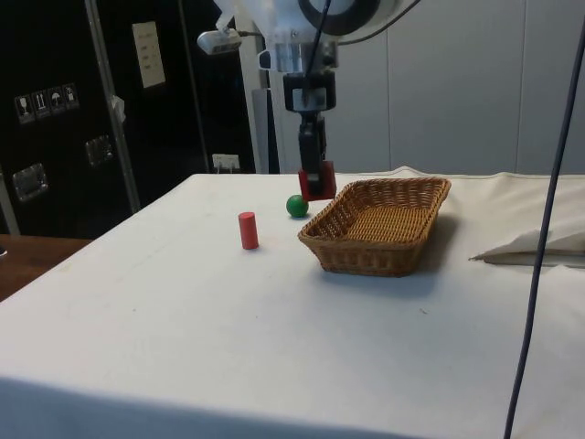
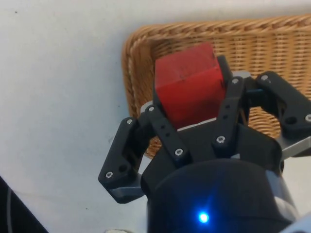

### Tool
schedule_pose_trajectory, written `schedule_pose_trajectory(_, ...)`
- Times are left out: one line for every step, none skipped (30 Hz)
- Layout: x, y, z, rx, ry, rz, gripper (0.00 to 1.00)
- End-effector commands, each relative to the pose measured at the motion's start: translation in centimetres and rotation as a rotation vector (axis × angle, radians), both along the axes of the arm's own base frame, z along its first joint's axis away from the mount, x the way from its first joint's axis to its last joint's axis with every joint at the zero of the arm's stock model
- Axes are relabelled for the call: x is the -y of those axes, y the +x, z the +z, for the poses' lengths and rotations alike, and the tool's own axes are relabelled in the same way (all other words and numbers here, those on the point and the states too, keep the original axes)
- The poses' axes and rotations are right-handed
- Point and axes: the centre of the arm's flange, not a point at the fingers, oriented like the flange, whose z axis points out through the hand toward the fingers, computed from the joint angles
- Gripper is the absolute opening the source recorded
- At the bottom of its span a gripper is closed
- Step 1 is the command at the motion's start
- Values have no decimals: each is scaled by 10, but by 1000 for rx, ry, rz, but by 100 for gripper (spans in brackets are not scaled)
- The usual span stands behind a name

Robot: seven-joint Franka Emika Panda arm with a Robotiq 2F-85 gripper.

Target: Pick up the object to the left of the cylinder and place it into the basket.

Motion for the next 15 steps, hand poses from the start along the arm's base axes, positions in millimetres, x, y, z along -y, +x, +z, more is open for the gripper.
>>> schedule_pose_trajectory(2, -1, -1, -2, -1, 4, 0)
schedule_pose_trajectory(6, -4, -1, 1, -11, 10, 0)
schedule_pose_trajectory(8, -5, -1, 0, -12, 11, 0)
schedule_pose_trajectory(11, -7, -2, -1, -14, 17, 0)
schedule_pose_trajectory(13, -8, -2, -3, -16, 19, 0)
schedule_pose_trajectory(14, -10, -3, -4, -18, 22, 0)
schedule_pose_trajectory(16, -11, -3, -5, -20, 26, 0)
schedule_pose_trajectory(17, -12, -3, -7, -22, 28, 0)
schedule_pose_trajectory(15, -11, -3, -14, -12, 25, 0)
schedule_pose_trajectory(19, -13, -4, -9, -25, 30, 0)
schedule_pose_trajectory(20, -15, -3, -9, -26, 33, 0)
schedule_pose_trajectory(23, -17, -4, -12, -29, 38, 0)
schedule_pose_trajectory(25, -19, -5, -12, -31, 41, 0)
schedule_pose_trajectory(27, -20, -6, -13, -33, 45, 0)
schedule_pose_trajectory(28, -21, -6, -13, -34, 48, 0)
